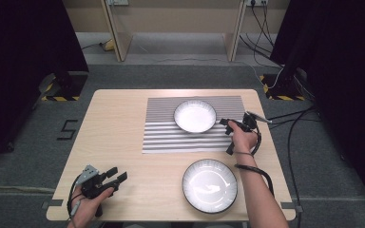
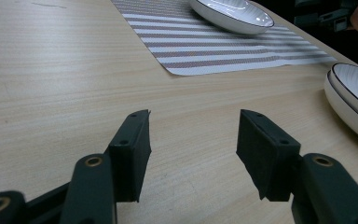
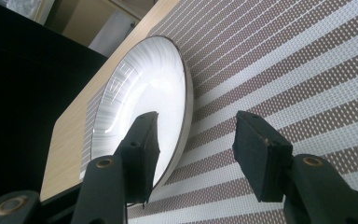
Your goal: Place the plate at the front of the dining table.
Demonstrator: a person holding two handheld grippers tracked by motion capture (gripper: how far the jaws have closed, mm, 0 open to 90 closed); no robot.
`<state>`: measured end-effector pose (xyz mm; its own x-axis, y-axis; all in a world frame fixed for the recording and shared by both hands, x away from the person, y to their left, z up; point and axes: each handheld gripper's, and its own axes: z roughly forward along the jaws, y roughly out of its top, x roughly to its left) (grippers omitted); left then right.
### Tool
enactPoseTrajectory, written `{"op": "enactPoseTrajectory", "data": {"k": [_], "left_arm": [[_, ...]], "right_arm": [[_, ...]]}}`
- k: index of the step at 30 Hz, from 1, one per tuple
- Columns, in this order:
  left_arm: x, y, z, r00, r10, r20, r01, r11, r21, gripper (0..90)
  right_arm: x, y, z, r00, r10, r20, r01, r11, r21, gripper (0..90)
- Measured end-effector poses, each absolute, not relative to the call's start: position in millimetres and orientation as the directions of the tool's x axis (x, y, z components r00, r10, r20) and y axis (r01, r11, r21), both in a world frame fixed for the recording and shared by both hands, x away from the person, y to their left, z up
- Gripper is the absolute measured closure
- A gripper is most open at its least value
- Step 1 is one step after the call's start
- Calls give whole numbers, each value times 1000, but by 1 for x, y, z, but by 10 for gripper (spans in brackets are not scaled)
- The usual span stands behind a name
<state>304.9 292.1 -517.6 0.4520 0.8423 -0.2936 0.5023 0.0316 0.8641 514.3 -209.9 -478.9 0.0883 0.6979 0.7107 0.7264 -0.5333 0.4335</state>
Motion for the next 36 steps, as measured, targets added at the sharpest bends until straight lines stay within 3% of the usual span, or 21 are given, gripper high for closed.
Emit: {"op": "enactPoseTrajectory", "data": {"k": [36], "left_arm": [[305, 292, -518, 448, 846, -288, 502, 29, 864, 441]], "right_arm": [[460, -233, -480, 46, 721, 691, 730, -496, 469, 481]]}}
